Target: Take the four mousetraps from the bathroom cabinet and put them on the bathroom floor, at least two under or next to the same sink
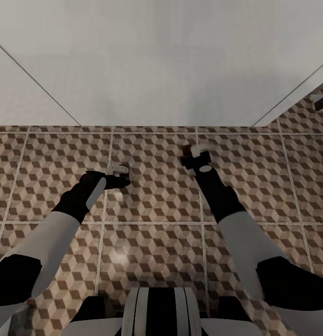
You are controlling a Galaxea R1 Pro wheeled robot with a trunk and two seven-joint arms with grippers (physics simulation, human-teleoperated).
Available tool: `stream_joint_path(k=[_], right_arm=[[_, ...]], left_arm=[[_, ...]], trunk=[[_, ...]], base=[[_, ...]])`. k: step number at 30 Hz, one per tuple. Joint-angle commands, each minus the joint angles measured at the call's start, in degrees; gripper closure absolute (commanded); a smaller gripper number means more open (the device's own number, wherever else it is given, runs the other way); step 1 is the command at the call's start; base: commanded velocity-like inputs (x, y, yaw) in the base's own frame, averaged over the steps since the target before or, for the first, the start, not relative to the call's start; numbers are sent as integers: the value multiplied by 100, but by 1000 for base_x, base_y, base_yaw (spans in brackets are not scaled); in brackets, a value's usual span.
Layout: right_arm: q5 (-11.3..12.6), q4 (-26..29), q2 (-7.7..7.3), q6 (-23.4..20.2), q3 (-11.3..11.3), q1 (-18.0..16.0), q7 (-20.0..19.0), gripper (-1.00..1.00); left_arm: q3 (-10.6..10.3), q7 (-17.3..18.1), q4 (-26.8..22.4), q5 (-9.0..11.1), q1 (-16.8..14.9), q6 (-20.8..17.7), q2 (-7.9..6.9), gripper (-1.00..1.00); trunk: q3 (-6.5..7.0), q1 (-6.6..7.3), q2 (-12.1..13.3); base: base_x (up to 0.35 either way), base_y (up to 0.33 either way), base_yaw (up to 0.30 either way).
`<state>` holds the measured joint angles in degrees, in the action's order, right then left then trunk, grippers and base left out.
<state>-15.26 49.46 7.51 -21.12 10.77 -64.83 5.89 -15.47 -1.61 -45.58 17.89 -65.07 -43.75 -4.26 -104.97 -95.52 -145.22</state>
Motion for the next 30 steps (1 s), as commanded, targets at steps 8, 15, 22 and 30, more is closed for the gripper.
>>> stream_joint_path(k=[8, 15, 22, 30], right_arm=[[-12, -474, 189, -33, 13, -282, -8, 100], [-12, -522, 248, -33, 13, -323, -2, 100], [-11, -525, 248, -31, 20, -328, -1, 100], [-3, -525, 248, -25, 31, -325, -6, 100]], left_arm=[[-18, -157, 10, 13, -204, -11, -21, 100], [-18, -367, 83, 13, -580, -17, -22, 100], [-18, -389, 236, 13, -707, -19, -30, 100], [-11, -393, 463, 13, -725, -13, -38, 100]], trunk=[[-3, 1, -1], [-3, 1, -1], [-3, 1, -1], [-3, 1, -1]], base=[[0, 0, 0], [0, 0, 0], [0, 0, 0], [0, 0, 0]])
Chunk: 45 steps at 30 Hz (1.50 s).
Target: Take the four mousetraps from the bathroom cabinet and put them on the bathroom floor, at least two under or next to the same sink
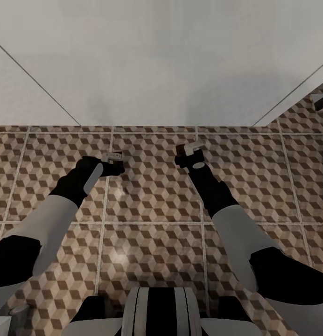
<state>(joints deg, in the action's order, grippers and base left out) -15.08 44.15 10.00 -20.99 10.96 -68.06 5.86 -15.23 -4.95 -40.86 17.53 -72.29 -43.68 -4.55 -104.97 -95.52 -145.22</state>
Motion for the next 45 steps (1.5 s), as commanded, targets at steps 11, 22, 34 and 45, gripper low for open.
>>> stream_joint_path(k=[11, 22, 34, 45], right_arm=[[-21, 32, 0, -15, 27, 3, -6, 100], [-22, 90, 0, -11, 35, 3, -4, 100], [-30, 94, 0, -2, 39, 3, 3, 100], [-28, 90, 0, -12, 38, 3, 11, 100]], left_arm=[[59, -4, -101, 69, -4, 187, -95, 100], [73, -4, -992, 75, -4, 213, -157, 100], [65, -6, -1048, 75, -4, 211, -175, 100], [51, 6, -936, 83, -3, 213, -204, 100]], trunk=[[-3, 1, -1], [-3, 1, -1], [-3, 1, -1], [-3, 1, -1]], base=[[0, 0, 0], [0, 0, 0], [0, 0, 0], [0, 0, 0]])
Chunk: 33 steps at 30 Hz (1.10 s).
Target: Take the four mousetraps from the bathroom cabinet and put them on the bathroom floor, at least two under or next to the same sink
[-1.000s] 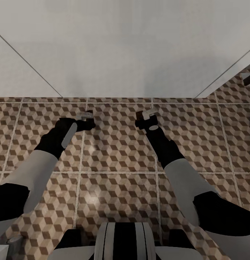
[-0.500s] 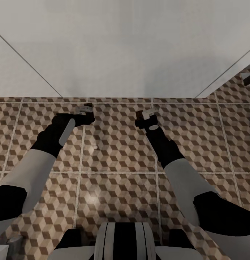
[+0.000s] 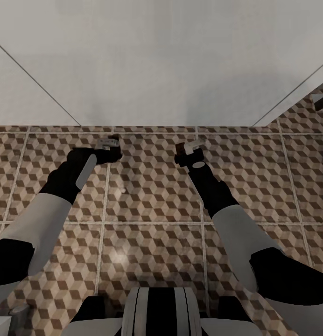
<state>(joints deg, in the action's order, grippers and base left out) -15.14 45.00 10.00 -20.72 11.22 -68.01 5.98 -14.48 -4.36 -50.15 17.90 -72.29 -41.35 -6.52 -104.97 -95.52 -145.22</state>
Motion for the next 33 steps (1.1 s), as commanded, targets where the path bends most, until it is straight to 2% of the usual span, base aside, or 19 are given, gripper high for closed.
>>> stream_joint_path(k=[1, 14, 33], right_arm=[[-21, 1, 0, -46, 12, -2, -1, 100], [-24, -8, 0, -50, 3, -2, -1, 100], [-24, 9, 0, -38, 3, -2, 6, 100]], left_arm=[[-23, -50, 31, 47, -2, -18, -11, 100], [-36, 157, 31, 47, 4, -12, -16, 100], [-30, 173, 29, 47, 4, -20, -53, 100]], trunk=[[-3, 1, -1], [-3, 1, -1], [-3, 1, -1]], base=[[0, 0, 0], [0, 0, 0], [0, 0, 0]])
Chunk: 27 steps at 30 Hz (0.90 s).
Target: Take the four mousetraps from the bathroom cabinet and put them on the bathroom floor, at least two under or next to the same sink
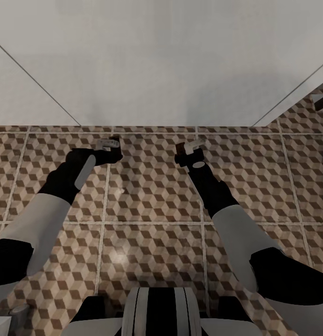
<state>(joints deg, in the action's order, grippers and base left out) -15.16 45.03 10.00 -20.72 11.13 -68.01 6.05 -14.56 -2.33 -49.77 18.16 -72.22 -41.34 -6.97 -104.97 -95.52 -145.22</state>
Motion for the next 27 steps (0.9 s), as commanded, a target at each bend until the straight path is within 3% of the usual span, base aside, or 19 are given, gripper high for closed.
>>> stream_joint_path(k=[1, 27], right_arm=[[-22, 6, 0, -38, 12, -2, 0, 100], [-45, 6, 0, -56, 33, -2, 33, 100]], left_arm=[[-21, -31, -11, 21, -3, -22, -11, 100], [-20, -22, -23, 30, 14, -25, -53, 100]], trunk=[[-3, 1, -1], [-3, 1, -1]], base=[[0, 0, 0], [0, 0, 0]])
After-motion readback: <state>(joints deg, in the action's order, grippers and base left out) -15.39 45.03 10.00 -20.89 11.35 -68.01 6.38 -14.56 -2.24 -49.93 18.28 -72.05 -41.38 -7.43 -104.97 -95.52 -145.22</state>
